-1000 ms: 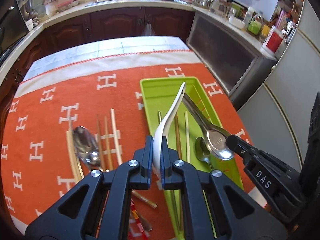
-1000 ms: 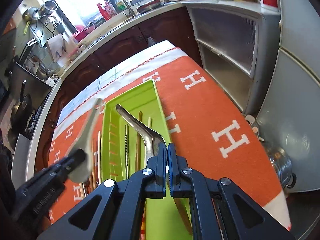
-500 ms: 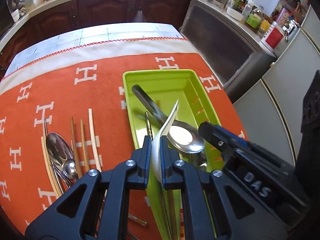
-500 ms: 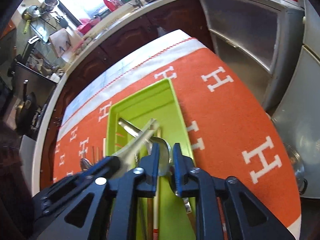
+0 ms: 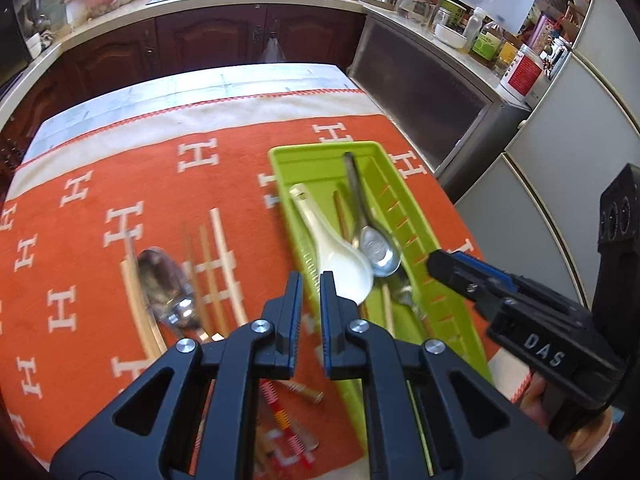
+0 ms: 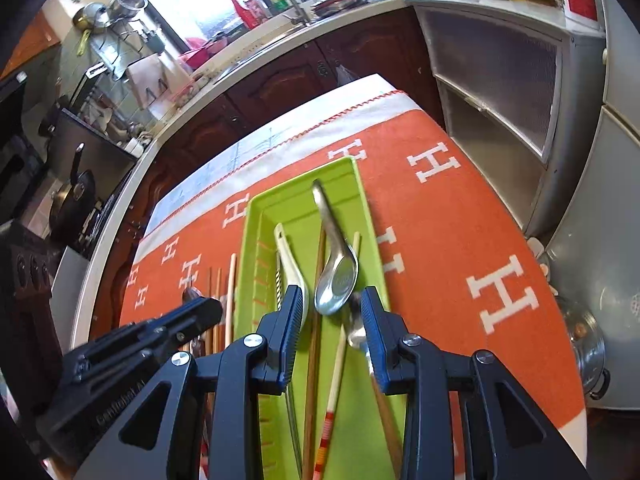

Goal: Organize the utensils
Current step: 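Move both grippers back over the utensil pile, then grasp a red-striped wooden chopstick with the left gripper, then grasp a red-striped wooden chopstick with the right gripper while the left holds its chopstick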

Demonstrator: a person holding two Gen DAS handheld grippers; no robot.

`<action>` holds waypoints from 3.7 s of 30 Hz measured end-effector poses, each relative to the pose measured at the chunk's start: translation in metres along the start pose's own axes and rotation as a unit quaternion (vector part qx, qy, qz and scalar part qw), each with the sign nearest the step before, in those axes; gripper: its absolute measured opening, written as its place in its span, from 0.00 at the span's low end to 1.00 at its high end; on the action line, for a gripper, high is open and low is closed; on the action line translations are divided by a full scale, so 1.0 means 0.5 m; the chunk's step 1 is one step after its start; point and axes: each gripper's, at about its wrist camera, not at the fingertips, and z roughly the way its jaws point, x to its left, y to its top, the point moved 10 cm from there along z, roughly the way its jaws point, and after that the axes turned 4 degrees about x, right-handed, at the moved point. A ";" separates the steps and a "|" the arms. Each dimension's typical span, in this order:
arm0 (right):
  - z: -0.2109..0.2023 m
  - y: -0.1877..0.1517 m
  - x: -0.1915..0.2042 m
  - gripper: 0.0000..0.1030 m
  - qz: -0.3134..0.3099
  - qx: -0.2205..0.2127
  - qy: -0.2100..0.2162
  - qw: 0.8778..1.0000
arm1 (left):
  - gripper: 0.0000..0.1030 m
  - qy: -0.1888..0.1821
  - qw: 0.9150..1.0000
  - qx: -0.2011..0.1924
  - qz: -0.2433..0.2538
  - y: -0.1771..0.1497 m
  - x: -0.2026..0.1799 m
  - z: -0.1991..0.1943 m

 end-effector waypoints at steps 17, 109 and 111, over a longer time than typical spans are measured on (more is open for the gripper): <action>-0.079 -0.138 0.147 0.30 -0.094 0.020 0.030 0.995 | 0.23 0.032 0.996 -0.022 -0.085 -0.163 0.221 -0.154; 0.201 -0.326 0.449 0.25 -0.280 0.119 -0.006 0.952 | 0.03 0.071 0.982 -0.021 -0.172 -0.283 0.431 -0.110; 0.215 -0.316 0.461 0.23 -0.295 0.108 -0.015 0.949 | 0.03 0.072 0.982 -0.022 -0.173 -0.282 0.432 -0.112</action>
